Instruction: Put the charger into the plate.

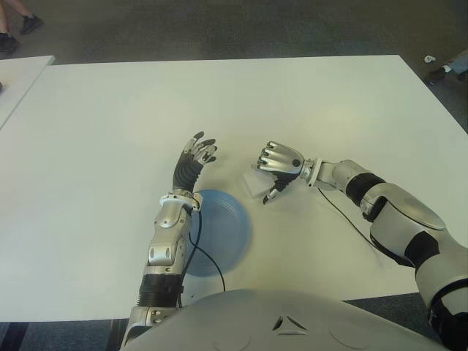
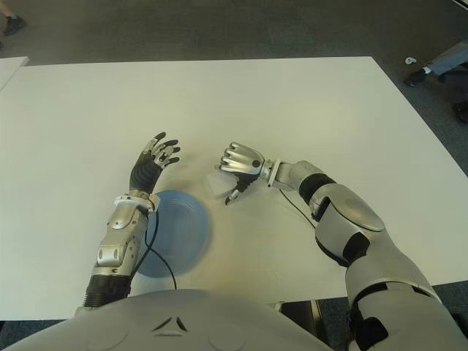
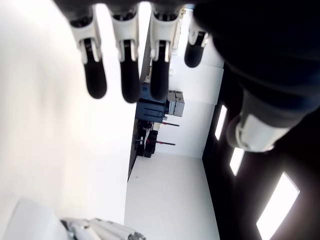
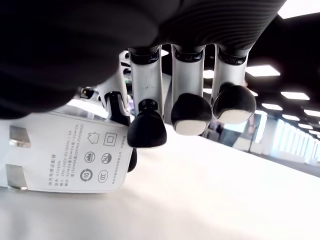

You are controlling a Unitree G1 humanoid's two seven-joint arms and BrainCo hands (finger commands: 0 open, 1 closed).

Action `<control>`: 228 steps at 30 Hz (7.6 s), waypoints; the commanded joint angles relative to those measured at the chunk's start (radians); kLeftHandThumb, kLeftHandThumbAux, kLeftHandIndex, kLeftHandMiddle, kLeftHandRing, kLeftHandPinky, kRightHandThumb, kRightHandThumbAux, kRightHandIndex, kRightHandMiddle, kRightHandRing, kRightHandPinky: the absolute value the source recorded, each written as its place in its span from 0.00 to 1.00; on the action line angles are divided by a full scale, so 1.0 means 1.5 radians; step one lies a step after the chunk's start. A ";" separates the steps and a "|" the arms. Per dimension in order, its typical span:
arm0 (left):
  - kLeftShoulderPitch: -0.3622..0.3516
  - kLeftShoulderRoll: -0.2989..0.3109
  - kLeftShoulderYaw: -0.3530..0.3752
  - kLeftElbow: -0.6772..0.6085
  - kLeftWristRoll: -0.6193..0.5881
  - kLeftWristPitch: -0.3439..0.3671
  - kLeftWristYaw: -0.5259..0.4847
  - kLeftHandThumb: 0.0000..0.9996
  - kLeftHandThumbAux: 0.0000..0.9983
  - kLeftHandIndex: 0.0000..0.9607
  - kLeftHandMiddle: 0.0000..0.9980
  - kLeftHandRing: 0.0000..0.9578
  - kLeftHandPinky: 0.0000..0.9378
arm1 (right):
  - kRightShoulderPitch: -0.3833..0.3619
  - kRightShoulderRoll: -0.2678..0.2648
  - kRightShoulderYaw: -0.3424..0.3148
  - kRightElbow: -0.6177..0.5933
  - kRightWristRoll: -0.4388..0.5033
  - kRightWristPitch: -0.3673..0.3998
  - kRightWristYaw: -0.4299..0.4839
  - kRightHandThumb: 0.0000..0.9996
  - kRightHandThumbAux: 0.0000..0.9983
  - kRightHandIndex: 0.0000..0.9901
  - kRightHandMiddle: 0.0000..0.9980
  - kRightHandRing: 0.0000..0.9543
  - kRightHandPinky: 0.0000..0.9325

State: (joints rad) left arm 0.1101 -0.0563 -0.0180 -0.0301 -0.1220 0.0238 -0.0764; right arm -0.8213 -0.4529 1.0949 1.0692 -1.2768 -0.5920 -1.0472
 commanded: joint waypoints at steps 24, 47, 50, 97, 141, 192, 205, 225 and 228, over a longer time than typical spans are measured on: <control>-0.014 0.041 0.025 0.061 0.070 -0.133 0.023 0.00 0.51 0.04 0.11 0.11 0.11 | 0.065 -0.043 -0.157 -0.136 0.141 -0.100 0.094 0.83 0.68 0.84 0.89 0.94 0.97; -0.031 0.079 0.030 0.100 0.134 -0.163 0.053 0.00 0.43 0.03 0.04 0.01 0.00 | 0.234 -0.071 -0.397 -0.548 0.329 -0.056 0.404 0.73 0.71 0.81 0.89 0.94 0.97; -0.032 0.088 0.032 0.105 0.133 -0.167 0.049 0.00 0.44 0.02 0.03 0.00 0.00 | 0.255 -0.065 -0.420 -0.589 0.336 -0.036 0.435 0.75 0.71 0.81 0.88 0.94 0.97; -0.035 0.097 0.029 0.106 0.131 -0.156 0.055 0.00 0.43 0.01 0.02 0.00 0.00 | 0.153 -0.074 -0.411 -0.298 0.341 -0.208 0.666 0.33 0.18 0.00 0.00 0.00 0.00; -0.017 0.092 0.013 0.066 0.124 -0.129 0.045 0.00 0.44 0.01 0.06 0.02 0.00 | 0.001 -0.064 -0.237 -0.115 0.142 -0.209 0.545 0.34 0.12 0.00 0.00 0.00 0.00; -0.006 0.099 0.006 0.059 0.120 -0.137 0.039 0.00 0.47 0.01 0.11 0.11 0.12 | 0.042 -0.003 -0.273 -0.076 0.207 -0.125 0.383 0.35 0.11 0.00 0.00 0.00 0.00; -0.004 0.100 0.004 0.055 0.122 -0.134 0.040 0.00 0.46 0.00 0.11 0.11 0.13 | 0.055 0.006 -0.280 -0.080 0.230 -0.097 0.407 0.37 0.10 0.00 0.00 0.00 0.00; 0.000 0.100 0.001 0.043 0.123 -0.126 0.039 0.00 0.47 0.00 0.11 0.12 0.14 | 0.071 -0.009 -0.267 -0.132 0.217 -0.018 0.505 0.37 0.10 0.00 0.00 0.00 0.00; 0.000 0.100 0.001 0.042 0.122 -0.125 0.038 0.00 0.47 0.00 0.12 0.12 0.14 | 0.074 -0.011 -0.267 -0.135 0.216 -0.013 0.511 0.38 0.10 0.00 0.00 0.00 0.00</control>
State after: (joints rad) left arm 0.0989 0.0863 -0.0142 0.0377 0.0584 -0.1767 -0.0032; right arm -0.7351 -0.4585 0.6878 0.8715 -0.9434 -0.6272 -0.2993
